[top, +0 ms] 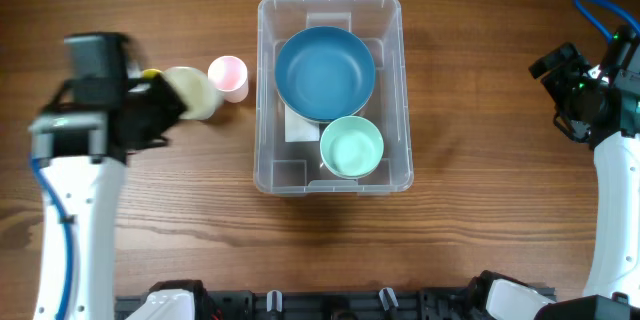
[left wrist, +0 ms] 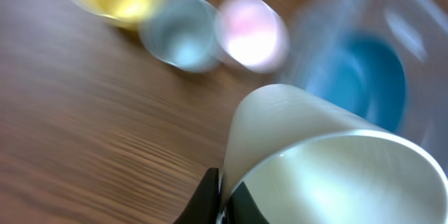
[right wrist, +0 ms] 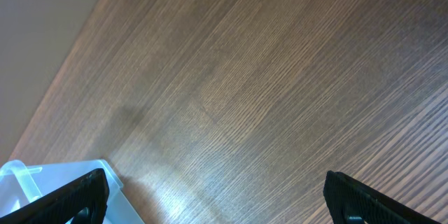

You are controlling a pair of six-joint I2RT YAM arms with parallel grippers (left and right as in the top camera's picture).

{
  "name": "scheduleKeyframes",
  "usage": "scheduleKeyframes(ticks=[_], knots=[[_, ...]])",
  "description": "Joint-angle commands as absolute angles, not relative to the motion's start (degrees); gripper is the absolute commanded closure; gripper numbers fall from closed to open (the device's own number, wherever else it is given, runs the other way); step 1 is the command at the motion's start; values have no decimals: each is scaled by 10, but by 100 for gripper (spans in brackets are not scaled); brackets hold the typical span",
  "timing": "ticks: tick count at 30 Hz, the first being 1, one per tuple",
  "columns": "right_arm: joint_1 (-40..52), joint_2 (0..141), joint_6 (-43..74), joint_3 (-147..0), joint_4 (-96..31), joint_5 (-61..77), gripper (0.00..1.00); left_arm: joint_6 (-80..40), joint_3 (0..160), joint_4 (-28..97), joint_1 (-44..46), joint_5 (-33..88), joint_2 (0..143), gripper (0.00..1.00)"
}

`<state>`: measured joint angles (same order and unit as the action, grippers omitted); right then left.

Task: Pack container
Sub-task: 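Grasp the white cup with the left gripper and set it in the bin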

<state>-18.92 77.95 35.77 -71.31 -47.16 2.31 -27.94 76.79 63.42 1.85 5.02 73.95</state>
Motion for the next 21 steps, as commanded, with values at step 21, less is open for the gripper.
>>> scheduleKeyframes(ticks=[21], knots=[[-188,782,362,-716,-470,17,0,-335,770,596,313,-55,1006,95]])
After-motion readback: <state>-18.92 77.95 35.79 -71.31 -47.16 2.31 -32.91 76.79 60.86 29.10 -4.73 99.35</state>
